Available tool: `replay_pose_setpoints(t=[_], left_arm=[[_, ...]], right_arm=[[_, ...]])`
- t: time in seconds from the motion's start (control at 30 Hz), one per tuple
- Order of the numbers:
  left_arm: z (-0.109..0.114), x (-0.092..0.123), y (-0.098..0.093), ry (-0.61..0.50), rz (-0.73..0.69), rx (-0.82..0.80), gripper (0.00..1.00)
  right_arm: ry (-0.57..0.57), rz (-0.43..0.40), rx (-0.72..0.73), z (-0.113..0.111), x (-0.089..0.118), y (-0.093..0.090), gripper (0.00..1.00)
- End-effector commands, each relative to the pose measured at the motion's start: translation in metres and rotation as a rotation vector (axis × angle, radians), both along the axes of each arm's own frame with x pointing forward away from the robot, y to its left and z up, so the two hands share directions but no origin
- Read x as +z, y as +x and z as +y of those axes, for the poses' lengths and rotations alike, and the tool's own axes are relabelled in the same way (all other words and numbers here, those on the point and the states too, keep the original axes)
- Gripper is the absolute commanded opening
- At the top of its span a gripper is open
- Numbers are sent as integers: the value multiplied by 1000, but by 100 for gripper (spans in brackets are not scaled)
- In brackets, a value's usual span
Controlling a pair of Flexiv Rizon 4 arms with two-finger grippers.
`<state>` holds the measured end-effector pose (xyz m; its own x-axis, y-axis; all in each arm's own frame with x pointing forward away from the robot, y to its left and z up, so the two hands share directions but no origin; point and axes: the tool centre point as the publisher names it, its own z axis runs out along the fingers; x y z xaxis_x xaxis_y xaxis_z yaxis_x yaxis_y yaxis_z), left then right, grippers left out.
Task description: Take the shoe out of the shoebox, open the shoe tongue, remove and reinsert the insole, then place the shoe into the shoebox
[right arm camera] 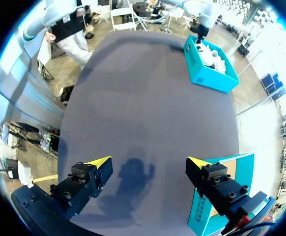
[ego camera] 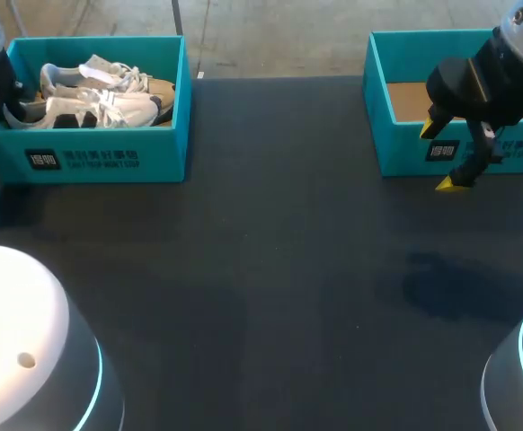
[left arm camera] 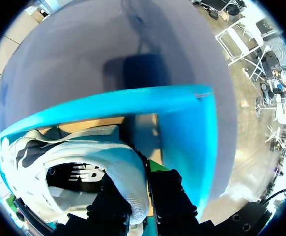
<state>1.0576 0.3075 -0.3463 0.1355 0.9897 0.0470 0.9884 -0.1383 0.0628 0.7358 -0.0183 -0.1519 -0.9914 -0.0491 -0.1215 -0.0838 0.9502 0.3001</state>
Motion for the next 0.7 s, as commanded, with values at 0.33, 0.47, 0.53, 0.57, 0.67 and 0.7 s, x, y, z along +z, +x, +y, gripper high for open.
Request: replay_pose_setpoints(t=[0.33, 0.47, 0.53, 0.57, 0.67, 0.7], left_arm=[[2, 54, -1, 16, 32, -21, 0], [4, 68, 2, 28, 36, -20, 0], [6, 76, 3, 29, 43, -18, 0], [6, 79, 4, 34, 48, -19, 0], [8, 91, 5, 44, 54, -19, 0], [8, 94, 6, 46, 54, -21, 0]], right_arm=[[-4, 4, 0, 2, 0, 3, 100], [-4, 4, 0, 2, 0, 3, 100], [-4, 4, 0, 2, 0, 3, 100], [-4, 4, 0, 2, 0, 3, 100], [-4, 4, 0, 2, 0, 3, 100], [-4, 4, 0, 2, 0, 3, 100]])
